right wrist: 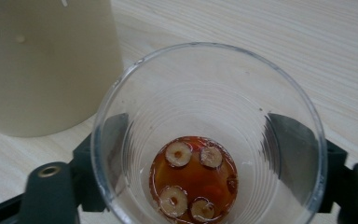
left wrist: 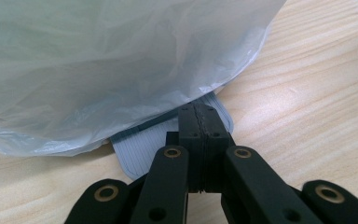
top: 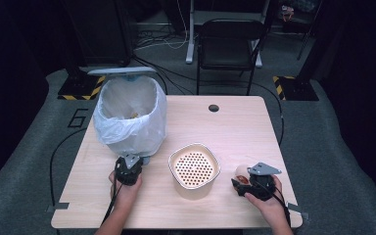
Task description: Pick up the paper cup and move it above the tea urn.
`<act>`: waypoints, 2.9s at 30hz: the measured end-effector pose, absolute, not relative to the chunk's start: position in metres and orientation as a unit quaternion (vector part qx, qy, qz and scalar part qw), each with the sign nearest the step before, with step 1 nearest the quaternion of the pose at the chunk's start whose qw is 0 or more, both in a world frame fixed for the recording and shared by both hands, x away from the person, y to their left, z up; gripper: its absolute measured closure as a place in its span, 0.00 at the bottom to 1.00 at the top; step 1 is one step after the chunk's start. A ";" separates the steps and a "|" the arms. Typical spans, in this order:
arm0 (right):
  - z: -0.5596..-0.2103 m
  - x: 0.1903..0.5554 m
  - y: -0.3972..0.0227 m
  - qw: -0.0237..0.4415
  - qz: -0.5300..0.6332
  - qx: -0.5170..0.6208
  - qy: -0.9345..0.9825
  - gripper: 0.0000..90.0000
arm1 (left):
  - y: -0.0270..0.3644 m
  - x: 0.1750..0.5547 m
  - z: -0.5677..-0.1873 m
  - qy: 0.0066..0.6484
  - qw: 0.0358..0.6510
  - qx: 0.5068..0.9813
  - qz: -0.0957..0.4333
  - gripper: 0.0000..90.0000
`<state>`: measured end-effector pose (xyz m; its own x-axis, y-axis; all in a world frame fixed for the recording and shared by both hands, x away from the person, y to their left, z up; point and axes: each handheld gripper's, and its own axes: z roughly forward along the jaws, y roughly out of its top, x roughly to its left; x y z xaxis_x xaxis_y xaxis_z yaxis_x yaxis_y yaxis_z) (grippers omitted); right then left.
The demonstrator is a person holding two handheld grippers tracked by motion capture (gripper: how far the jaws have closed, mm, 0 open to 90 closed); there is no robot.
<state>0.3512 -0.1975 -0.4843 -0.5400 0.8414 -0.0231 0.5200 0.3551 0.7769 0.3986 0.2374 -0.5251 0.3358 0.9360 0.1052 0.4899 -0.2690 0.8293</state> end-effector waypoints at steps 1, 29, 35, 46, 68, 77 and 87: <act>-0.484 0.352 -0.197 0.217 0.377 0.431 0.791 0.32 | 0.237 0.399 -0.525 0.485 0.359 0.734 0.311 0.99; -0.445 0.399 -0.189 0.203 0.411 0.386 0.800 0.41 | 0.237 0.399 -0.525 0.485 0.360 0.734 0.311 0.99; -0.428 0.422 -0.184 0.206 0.412 0.369 0.807 0.42 | 0.237 0.398 -0.525 0.486 0.360 0.733 0.312 0.99; -0.405 0.450 -0.167 0.207 0.426 0.334 0.815 0.44 | 0.236 0.398 -0.525 0.485 0.359 0.734 0.313 0.99; -0.401 0.484 -0.128 0.221 0.431 0.293 0.824 0.45 | 0.236 0.398 -0.526 0.487 0.364 0.730 0.313 0.99; -0.382 0.481 -0.120 0.256 0.456 0.235 0.819 0.45 | 0.236 0.398 -0.526 0.485 0.360 0.732 0.314 0.99; -0.369 0.461 -0.105 0.306 0.469 0.147 0.815 0.48 | 0.237 0.398 -0.525 0.485 0.360 0.732 0.314 1.00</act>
